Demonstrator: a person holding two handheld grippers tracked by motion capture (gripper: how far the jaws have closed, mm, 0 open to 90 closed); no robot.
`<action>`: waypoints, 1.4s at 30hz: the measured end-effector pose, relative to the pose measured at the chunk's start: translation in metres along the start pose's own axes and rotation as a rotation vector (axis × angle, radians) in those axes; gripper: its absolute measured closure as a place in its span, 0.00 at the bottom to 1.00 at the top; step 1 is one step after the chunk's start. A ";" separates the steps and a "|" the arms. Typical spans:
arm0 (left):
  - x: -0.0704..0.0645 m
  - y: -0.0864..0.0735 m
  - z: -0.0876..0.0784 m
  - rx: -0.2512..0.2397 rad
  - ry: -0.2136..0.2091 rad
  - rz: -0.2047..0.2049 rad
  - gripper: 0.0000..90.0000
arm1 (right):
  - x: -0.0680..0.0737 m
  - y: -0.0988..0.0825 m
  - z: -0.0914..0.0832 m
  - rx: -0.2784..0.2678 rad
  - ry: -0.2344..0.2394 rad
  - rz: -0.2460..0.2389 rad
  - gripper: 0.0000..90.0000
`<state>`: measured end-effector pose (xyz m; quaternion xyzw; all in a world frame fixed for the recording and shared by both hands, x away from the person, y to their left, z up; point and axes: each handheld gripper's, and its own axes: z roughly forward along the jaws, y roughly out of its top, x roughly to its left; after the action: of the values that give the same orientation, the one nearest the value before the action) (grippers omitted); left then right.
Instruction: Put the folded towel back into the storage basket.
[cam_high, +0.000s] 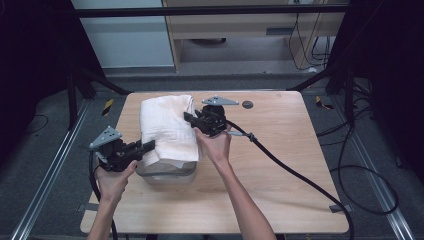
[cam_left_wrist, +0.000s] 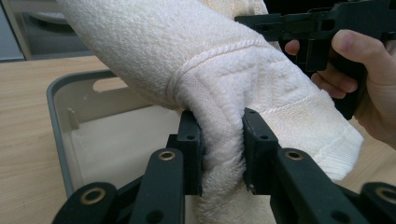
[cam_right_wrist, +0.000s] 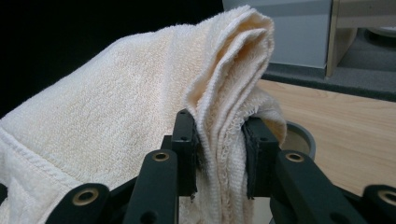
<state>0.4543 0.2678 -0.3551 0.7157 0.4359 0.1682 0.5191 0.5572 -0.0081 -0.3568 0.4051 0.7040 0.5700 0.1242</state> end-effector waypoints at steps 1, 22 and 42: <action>0.002 -0.002 0.001 0.002 0.000 -0.004 0.79 | 0.000 -0.002 0.002 0.005 -0.002 0.002 0.78; 0.034 -0.031 0.022 0.113 0.074 -0.046 0.79 | -0.007 -0.041 0.046 0.083 -0.025 0.045 0.78; 0.045 -0.047 0.052 0.211 0.174 -0.058 0.74 | -0.013 -0.066 0.066 0.146 -0.129 -0.027 0.74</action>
<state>0.4941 0.2765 -0.4271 0.7362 0.5150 0.1678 0.4058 0.5790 0.0274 -0.4406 0.4396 0.7395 0.4881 0.1472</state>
